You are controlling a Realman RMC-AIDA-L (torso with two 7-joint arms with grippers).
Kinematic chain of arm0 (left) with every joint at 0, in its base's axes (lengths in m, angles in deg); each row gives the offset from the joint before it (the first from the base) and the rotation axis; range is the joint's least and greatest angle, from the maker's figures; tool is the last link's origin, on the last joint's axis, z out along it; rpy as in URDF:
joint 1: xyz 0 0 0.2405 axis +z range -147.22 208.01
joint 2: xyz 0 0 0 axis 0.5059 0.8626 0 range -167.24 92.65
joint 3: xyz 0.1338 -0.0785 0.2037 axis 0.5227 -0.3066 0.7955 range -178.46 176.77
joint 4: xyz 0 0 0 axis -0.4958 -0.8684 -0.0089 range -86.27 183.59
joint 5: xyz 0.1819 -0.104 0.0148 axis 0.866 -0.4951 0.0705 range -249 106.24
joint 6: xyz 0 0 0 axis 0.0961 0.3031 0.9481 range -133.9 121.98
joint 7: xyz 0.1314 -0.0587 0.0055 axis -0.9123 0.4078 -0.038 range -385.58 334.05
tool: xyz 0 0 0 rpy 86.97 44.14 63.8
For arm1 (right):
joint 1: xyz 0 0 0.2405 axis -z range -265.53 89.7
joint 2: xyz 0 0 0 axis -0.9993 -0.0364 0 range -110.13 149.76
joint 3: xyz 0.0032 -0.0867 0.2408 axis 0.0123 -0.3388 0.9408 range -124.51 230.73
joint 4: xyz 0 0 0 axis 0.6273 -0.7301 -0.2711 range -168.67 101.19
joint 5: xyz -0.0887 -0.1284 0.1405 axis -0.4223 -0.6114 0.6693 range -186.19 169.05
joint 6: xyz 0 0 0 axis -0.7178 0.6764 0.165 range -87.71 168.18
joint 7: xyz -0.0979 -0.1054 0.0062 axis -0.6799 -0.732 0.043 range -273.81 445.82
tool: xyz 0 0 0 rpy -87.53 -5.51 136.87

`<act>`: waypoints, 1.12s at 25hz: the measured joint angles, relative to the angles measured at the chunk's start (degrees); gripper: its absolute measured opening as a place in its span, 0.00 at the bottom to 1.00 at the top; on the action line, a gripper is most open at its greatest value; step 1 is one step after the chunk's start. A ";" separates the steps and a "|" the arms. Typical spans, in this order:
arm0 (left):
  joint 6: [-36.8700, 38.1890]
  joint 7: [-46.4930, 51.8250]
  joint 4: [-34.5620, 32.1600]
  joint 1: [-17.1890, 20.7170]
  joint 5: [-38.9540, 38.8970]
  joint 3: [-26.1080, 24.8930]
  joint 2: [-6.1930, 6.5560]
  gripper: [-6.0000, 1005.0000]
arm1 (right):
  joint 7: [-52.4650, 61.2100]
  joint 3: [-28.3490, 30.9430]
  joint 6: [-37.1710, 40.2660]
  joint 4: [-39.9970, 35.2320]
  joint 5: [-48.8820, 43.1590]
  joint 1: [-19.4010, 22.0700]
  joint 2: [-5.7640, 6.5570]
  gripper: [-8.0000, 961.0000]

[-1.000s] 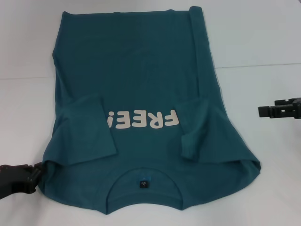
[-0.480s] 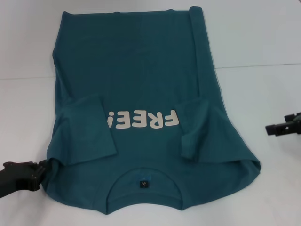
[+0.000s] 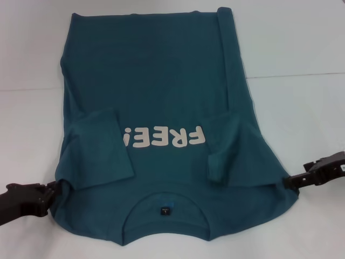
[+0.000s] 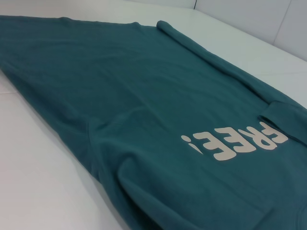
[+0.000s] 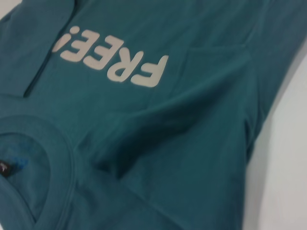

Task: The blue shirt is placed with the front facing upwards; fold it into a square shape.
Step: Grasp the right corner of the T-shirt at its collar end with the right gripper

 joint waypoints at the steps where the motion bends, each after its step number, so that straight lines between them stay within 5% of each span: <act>1: 0.00 0.00 0.00 -0.02 0.02 -0.04 0.00 0.04 | 0.02 -0.36 -0.20 0.09 0.04 0.00 0.00 0.93; 28: 1.04 -0.17 0.08 0.07 -0.21 -0.30 0.00 0.04 | 0.88 -5.41 -5.86 6.63 -0.10 -1.00 -0.08 0.92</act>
